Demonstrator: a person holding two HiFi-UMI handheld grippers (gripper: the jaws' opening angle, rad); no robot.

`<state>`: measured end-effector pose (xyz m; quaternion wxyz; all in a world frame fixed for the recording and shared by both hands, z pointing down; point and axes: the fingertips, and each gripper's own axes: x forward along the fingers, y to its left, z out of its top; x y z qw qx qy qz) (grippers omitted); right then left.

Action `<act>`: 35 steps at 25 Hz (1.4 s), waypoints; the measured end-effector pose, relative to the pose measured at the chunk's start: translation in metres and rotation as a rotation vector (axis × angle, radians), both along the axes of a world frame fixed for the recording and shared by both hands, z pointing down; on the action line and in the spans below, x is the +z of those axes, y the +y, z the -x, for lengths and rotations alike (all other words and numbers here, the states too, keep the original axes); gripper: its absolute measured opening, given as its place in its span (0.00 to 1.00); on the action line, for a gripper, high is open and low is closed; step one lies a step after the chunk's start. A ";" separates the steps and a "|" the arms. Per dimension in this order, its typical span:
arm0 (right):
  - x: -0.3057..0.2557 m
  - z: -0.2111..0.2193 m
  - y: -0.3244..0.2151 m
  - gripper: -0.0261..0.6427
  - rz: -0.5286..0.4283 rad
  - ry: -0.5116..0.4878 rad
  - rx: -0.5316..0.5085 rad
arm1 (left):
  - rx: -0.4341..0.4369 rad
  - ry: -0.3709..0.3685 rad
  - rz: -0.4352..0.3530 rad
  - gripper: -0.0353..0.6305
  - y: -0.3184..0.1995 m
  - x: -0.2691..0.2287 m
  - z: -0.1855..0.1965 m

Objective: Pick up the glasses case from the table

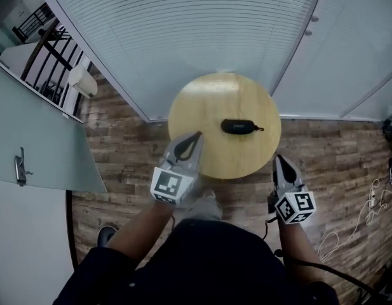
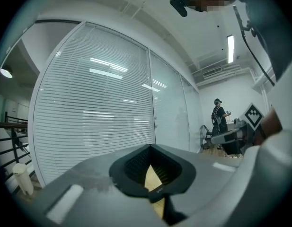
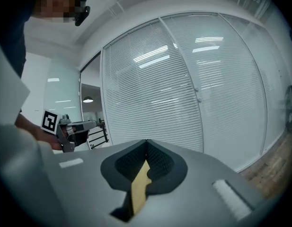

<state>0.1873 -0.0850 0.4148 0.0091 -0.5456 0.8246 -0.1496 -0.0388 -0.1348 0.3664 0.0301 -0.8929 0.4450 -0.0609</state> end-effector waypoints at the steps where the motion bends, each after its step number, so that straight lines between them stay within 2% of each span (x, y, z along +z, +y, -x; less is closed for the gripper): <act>1: 0.000 0.002 -0.017 0.05 0.002 0.003 -0.004 | 0.002 0.001 0.003 0.06 -0.016 0.000 0.000; 6: 0.006 0.007 -0.077 0.05 0.019 0.018 -0.024 | 0.001 0.002 0.012 0.06 -0.079 0.006 -0.002; 9: 0.017 0.006 -0.103 0.05 0.049 0.027 -0.056 | -0.040 0.046 0.049 0.06 -0.101 0.014 -0.002; 15: 0.052 0.019 -0.149 0.05 0.050 0.110 -0.213 | -0.140 0.073 0.101 0.06 -0.128 0.038 -0.008; 17: 0.068 0.028 -0.158 0.05 0.077 0.138 -0.270 | -0.166 0.077 0.116 0.06 -0.134 0.045 -0.008; 20: 0.094 0.035 -0.170 0.05 0.122 0.166 -0.351 | -0.185 0.070 0.169 0.06 -0.146 0.062 -0.013; 24: 0.124 0.042 -0.191 0.05 0.130 0.217 -0.422 | -0.198 0.079 0.173 0.06 -0.162 0.080 -0.018; 25: 0.133 0.043 -0.195 0.07 0.126 0.243 -0.433 | -0.204 0.074 0.180 0.06 -0.165 0.089 -0.018; 26: 0.143 0.045 -0.199 0.15 0.134 0.262 -0.445 | -0.212 0.068 0.189 0.06 -0.168 0.100 -0.017; 27: 0.154 0.048 -0.202 0.31 0.150 0.271 -0.459 | -0.220 0.059 0.198 0.06 -0.172 0.110 -0.015; 28: 0.163 0.052 -0.206 0.42 0.164 0.276 -0.477 | -0.227 0.051 0.205 0.06 -0.176 0.120 -0.013; 35: 0.228 0.076 -0.217 0.52 0.182 0.391 -0.643 | -0.273 0.045 0.240 0.06 -0.193 0.174 -0.002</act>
